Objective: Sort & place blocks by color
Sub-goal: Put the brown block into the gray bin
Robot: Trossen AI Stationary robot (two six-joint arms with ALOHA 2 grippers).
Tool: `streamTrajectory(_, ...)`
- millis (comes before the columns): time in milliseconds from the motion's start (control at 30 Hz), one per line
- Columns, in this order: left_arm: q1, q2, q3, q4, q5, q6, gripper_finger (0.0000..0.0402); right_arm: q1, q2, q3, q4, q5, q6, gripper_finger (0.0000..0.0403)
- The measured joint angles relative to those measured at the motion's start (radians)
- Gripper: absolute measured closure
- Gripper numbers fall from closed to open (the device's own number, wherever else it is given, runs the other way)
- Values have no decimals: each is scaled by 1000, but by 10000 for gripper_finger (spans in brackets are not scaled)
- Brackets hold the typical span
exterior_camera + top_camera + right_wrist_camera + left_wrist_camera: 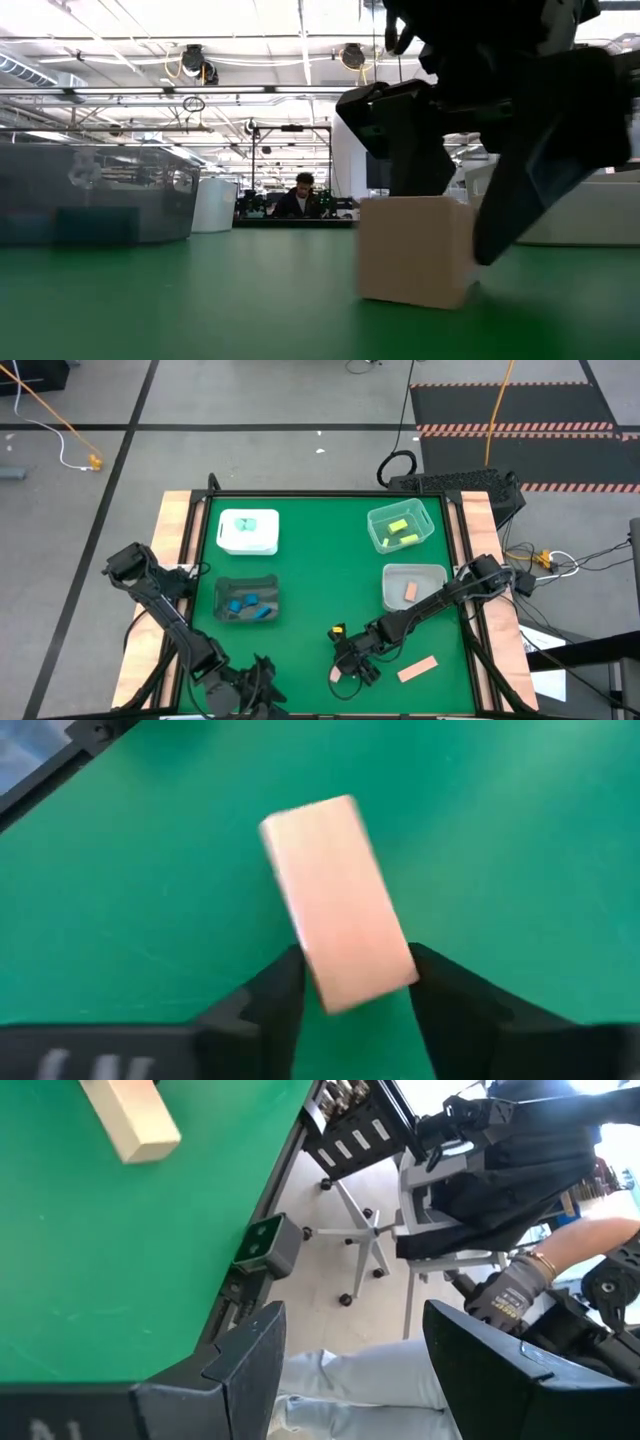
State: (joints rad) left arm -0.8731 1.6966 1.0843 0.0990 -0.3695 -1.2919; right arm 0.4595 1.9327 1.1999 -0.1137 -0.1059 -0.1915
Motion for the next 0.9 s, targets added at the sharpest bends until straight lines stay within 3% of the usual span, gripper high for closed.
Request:
streamTrajectory(100,8,0,0,0,0,4,165,0,-1,0,-11,-3,19,292)
streamTrajectory(433,11,0,0,-23,-5,6,165,-30,-119,-1,-204,-10,97,292)
streamTrajectory(667,37,0,0,-46,-114,69,165,-76,-298,-1,-325,208,109,292)
streamTrajectory(900,118,0,0,-52,-139,132,165,-119,-528,-1,-454,355,331,292)
